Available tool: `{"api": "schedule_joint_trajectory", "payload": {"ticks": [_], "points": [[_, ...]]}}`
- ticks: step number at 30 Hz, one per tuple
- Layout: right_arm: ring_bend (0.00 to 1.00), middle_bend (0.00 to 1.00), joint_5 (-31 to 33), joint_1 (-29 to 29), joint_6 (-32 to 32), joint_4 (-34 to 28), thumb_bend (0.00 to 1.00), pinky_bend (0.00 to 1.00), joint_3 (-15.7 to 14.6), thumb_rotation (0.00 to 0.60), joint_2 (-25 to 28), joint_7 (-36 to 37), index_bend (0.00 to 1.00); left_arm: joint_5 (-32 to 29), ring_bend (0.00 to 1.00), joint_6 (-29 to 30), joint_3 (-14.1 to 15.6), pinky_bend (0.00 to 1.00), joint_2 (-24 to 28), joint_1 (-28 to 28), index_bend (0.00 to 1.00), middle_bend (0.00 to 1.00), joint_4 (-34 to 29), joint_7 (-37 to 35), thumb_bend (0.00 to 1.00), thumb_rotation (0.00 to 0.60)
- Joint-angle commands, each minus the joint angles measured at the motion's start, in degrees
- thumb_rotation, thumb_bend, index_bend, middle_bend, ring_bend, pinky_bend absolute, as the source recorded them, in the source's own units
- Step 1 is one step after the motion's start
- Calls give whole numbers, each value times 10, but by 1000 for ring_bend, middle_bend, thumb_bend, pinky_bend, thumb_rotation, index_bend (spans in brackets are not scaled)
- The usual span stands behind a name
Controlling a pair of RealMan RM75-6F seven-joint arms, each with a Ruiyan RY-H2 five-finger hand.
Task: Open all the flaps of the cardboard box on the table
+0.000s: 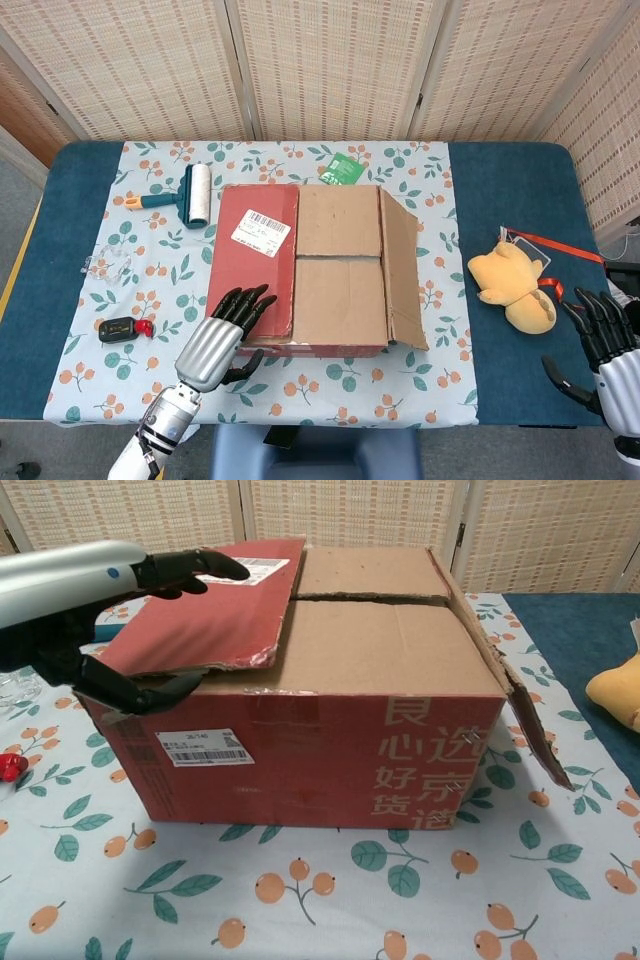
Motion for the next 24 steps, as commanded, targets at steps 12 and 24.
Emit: {"api": "schedule_joint_trajectory", "payload": {"ticks": [12, 24], "points": [[0, 0, -15, -2, 6, 7, 411, 0, 0, 600, 6, 32, 0, -103, 0, 82, -42, 0, -97, -55, 0, 0, 31, 126, 498, 600], [0, 0, -20, -6, 11, 12, 411, 0, -1, 600, 5, 39, 0, -87, 0, 111, -39, 0, -115, -80, 0, 0, 64, 145, 498, 600]]}}
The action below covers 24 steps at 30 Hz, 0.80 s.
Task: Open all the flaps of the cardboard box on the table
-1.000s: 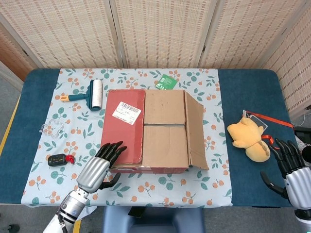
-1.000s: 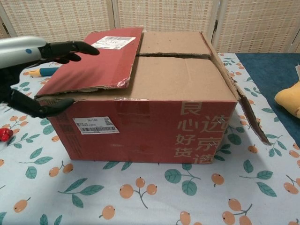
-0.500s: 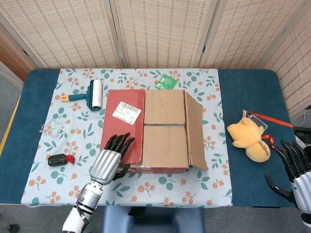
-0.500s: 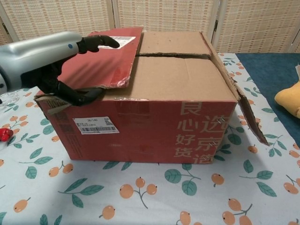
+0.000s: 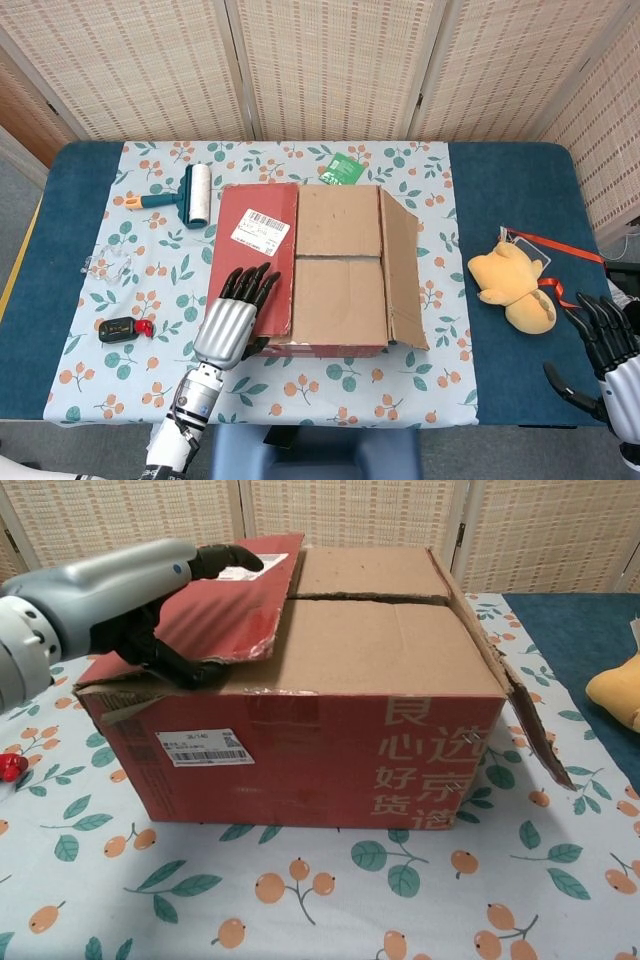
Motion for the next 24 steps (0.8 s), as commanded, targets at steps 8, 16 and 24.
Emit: {"api": "schedule_joint_trajectory", "payload": {"ticks": [8, 16, 24], "points": [[0, 0, -11, 3, -3, 1, 411, 0, -3, 600, 0, 5, 0, 115, 0, 37, 19, 0, -13, -7, 0, 0, 49, -10, 498, 600], [0, 0, -20, 7, -10, 1, 412, 0, -8, 600, -2, 7, 0, 165, 0, 63, 23, 0, -11, 0, 0, 0, 39, 6, 498, 600], [0, 0, -26, 8, -14, -2, 411, 0, -12, 600, -3, 4, 0, 182, 0, 73, 25, 0, 4, 14, 0, 0, 12, 8, 498, 600]]}}
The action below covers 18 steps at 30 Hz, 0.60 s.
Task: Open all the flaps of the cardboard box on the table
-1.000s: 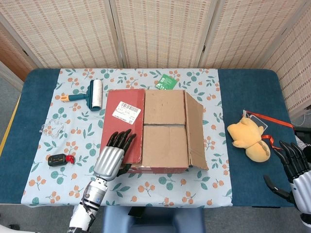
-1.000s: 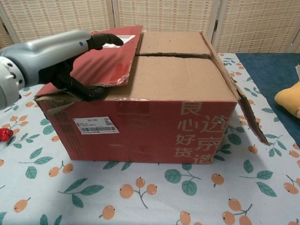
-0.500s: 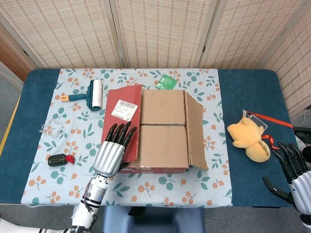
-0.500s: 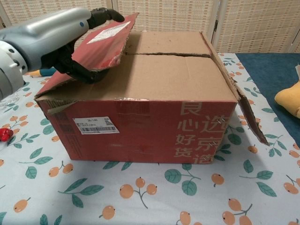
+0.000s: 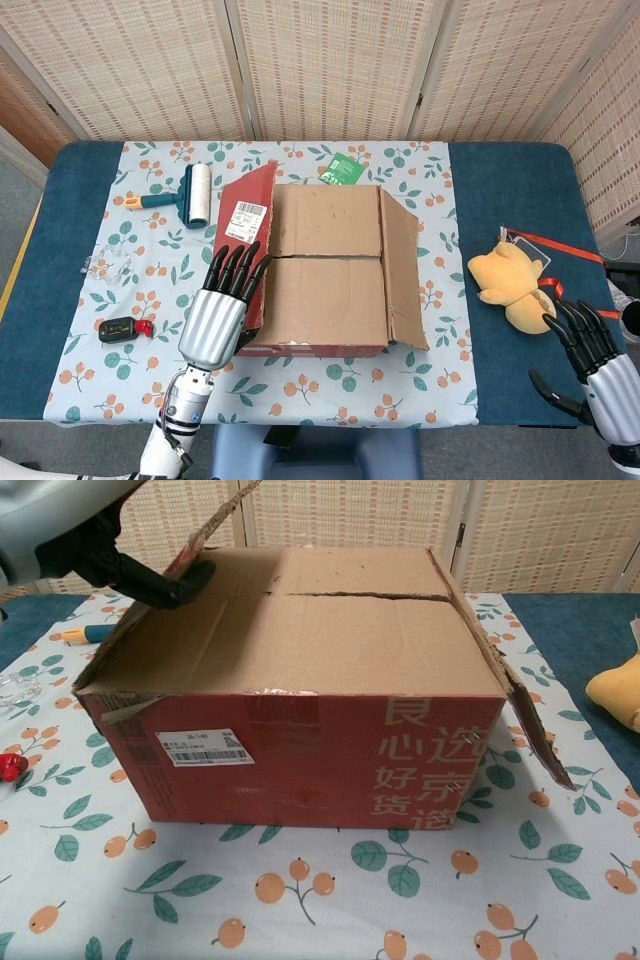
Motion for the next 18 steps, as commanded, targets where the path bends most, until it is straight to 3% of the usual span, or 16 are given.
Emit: {"api": "schedule_joint_trajectory", "payload": {"ticks": [1, 10, 18], "points": [[0, 0, 1, 1, -2, 0, 412, 0, 0, 600, 0, 1, 0, 14, 0, 8, 2, 0, 5, 7, 0, 0, -17, 1, 498, 600], [0, 0, 0, 6, -12, -2, 411, 0, -1, 600, -5, -3, 0, 60, 0, 58, -14, 0, 27, 32, 0, 0, -26, 47, 498, 600], [0, 0, -5, 16, -27, -2, 411, 0, -3, 600, -9, -6, 0, 57, 0, 96, -24, 0, 75, 74, 0, 0, -25, 56, 498, 600]]}}
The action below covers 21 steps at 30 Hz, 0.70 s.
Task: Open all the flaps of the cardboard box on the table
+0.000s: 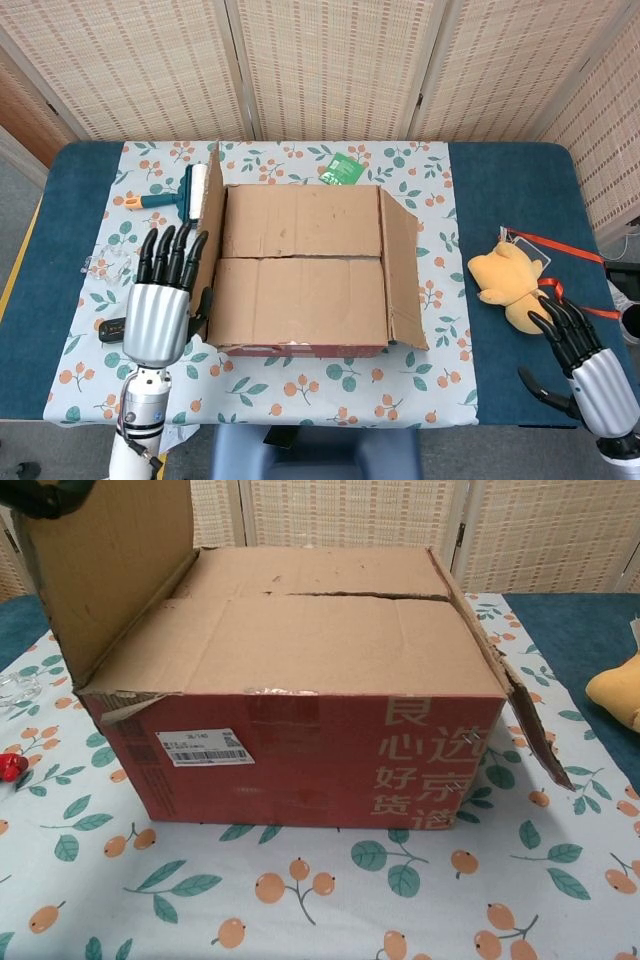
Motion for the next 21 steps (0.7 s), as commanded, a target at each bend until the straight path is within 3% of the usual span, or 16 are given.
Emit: {"api": "schedule_joint_trajectory", "payload": {"ticks": [1, 8, 13, 17, 21], "points": [[0, 0, -2, 2, -2, -1, 411, 0, 0, 600, -1, -2, 0, -11, 0, 18, 0, 0, 29, 26, 0, 0, -2, -4, 498, 600], [0, 0, -1, 14, -29, -15, 411, 0, -2, 600, -8, -20, 0, -47, 0, 45, 13, 0, 94, 83, 0, 0, 22, -50, 498, 600], [0, 0, 2, 31, -61, -46, 412, 0, 3, 600, 4, -47, 0, -46, 0, 31, 24, 0, 130, 103, 0, 0, 24, -125, 498, 600], [0, 0, 0, 68, -120, -103, 411, 0, 10, 600, 44, -71, 0, -18, 0, 3, 73, 0, 167, 124, 0, 0, 22, -182, 499, 600], [0, 0, 20, 130, -224, -187, 411, 0, 25, 600, 114, -71, 0, 23, 0, 11, 125, 0, 180, 157, 0, 0, 55, -149, 482, 600]]}}
